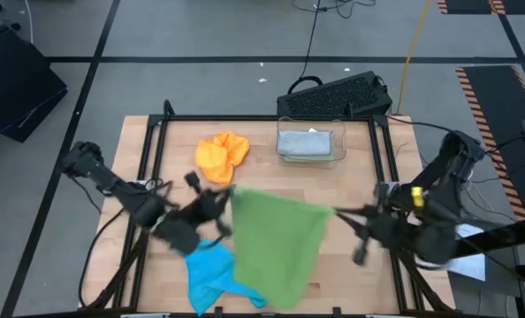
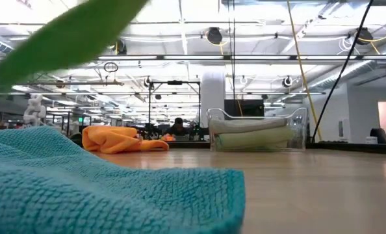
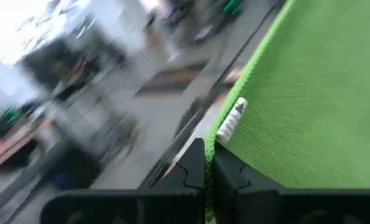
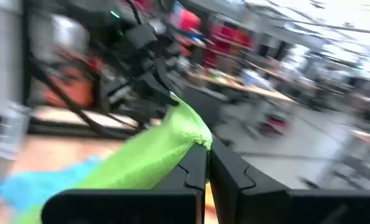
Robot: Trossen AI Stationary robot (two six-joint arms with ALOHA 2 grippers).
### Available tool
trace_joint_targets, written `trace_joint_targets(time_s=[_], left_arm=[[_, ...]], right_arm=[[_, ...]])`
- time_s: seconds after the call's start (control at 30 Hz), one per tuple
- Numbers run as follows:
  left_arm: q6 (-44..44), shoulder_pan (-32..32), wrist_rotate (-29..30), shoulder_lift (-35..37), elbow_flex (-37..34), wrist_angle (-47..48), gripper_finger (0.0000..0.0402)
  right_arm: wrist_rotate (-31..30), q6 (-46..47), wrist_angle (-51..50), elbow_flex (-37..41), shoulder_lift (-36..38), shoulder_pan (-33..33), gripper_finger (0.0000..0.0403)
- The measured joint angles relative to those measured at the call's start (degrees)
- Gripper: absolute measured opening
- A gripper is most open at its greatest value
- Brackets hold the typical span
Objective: Fold microfiber towels
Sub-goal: Fold the green microfiber towel
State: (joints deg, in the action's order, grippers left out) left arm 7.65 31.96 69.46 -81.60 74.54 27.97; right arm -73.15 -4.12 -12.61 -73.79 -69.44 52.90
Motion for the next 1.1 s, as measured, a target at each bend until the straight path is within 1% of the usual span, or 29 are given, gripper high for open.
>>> trace_joint_targets(time_s=[0.03,0.1,0.17,0.23,0.3,0.4,0.53,0.6,0.73,0.87,1.0,1.03,1.1], left_arm=[[3.85,-2.60,-1.50,0.00,-0.64,3.36,0.0004],[9.47,-7.33,-8.75,-0.09,-1.95,6.55,0.0005],[10.99,-10.92,-17.45,-0.07,-3.44,6.60,0.0009],[10.97,-12.97,-22.58,-0.53,-4.42,6.24,0.0011],[10.41,-14.12,-23.67,-1.03,-5.18,7.05,0.0006],[9.20,-15.93,-23.86,-1.31,-6.13,6.96,0.0005],[6.37,-17.83,-25.25,-1.33,-6.27,4.83,0.0010],[2.87,-18.24,-26.16,-1.10,-5.84,1.35,0.0006],[-7.39,-19.80,-28.35,-0.05,-5.55,-11.52,0.0008],[-16.51,-23.05,-33.44,0.91,-5.53,-22.38,0.0006],[-21.12,-26.98,-39.32,3.43,-5.29,-30.88,0.0008],[-21.10,-27.65,-40.34,4.94,-5.43,-29.46,0.0010],[-19.25,-29.10,-41.57,6.73,-5.49,-27.47,0.0011]], right_arm=[[-0.09,0.71,-1.02,1.06,0.10,-1.67,0.0004],[1.18,1.92,-2.75,3.43,0.55,-4.98,0.0004],[3.79,3.82,-3.57,6.13,1.24,-7.84,0.0004],[6.60,5.68,-3.60,8.67,2.05,-9.79,0.0004],[8.76,7.05,-3.55,10.90,3.04,-11.40,0.0004],[9.02,9.40,-3.58,14.16,4.96,-12.53,0.0004],[10.41,9.13,-3.61,17.10,8.33,-14.73,0.0004],[10.31,7.61,-3.09,17.83,10.60,-16.55,0.0004],[10.76,1.94,-0.18,19.02,14.95,-21.83,0.0004],[17.39,-4.62,5.86,19.21,18.60,-27.49,0.0004],[25.83,-11.22,13.58,19.23,21.63,-32.37,0.0004],[28.51,-11.57,14.81,19.23,22.55,-33.20,0.0004],[33.43,-10.27,14.22,19.21,24.71,-33.75,0.0004]])
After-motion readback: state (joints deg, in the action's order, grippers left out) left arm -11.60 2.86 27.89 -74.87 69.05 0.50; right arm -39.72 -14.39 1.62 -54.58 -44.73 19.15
